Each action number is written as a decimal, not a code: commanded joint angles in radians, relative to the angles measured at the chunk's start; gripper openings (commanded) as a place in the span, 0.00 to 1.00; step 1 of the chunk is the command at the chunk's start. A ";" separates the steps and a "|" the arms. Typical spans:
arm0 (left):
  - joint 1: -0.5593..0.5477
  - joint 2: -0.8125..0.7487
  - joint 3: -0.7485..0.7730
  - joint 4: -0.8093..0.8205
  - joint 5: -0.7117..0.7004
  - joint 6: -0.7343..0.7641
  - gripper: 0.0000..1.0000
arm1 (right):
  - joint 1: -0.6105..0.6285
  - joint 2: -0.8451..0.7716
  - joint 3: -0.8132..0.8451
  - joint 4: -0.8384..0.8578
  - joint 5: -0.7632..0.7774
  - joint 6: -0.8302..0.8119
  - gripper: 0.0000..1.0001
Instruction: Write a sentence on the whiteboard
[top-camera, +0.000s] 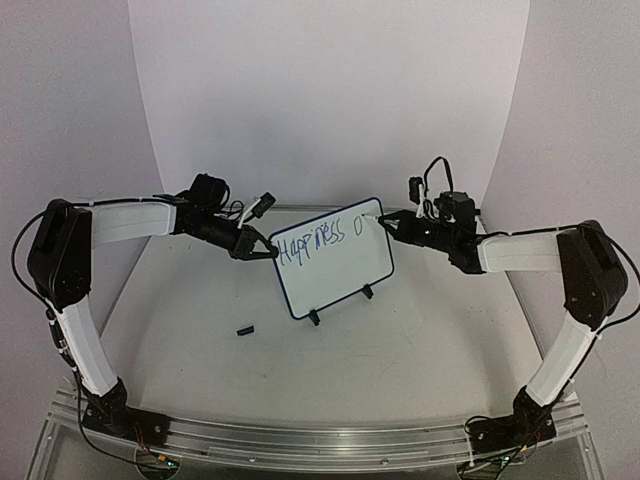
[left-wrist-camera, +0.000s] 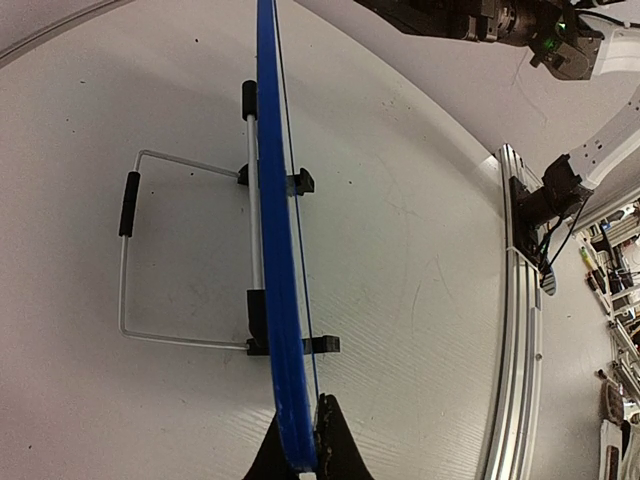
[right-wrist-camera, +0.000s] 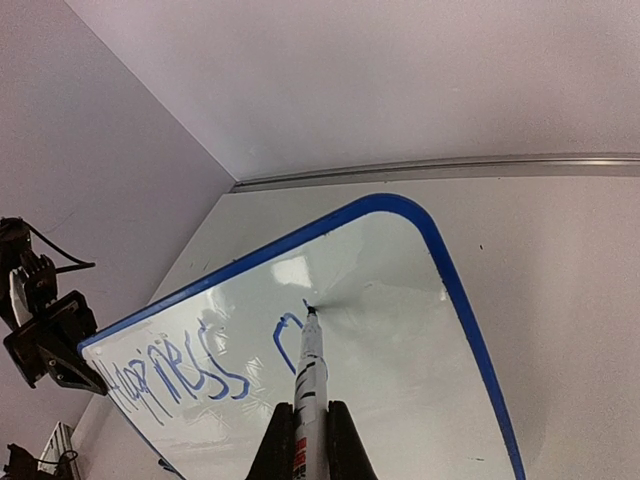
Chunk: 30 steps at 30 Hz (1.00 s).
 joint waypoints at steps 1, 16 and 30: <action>-0.025 0.016 0.004 -0.071 -0.066 0.054 0.00 | -0.004 0.006 -0.032 0.008 0.014 -0.006 0.00; -0.028 0.016 0.004 -0.072 -0.069 0.054 0.00 | -0.004 -0.019 -0.046 0.059 0.003 0.033 0.00; -0.030 0.016 0.004 -0.075 -0.072 0.057 0.00 | -0.004 0.026 0.018 0.100 0.010 0.046 0.00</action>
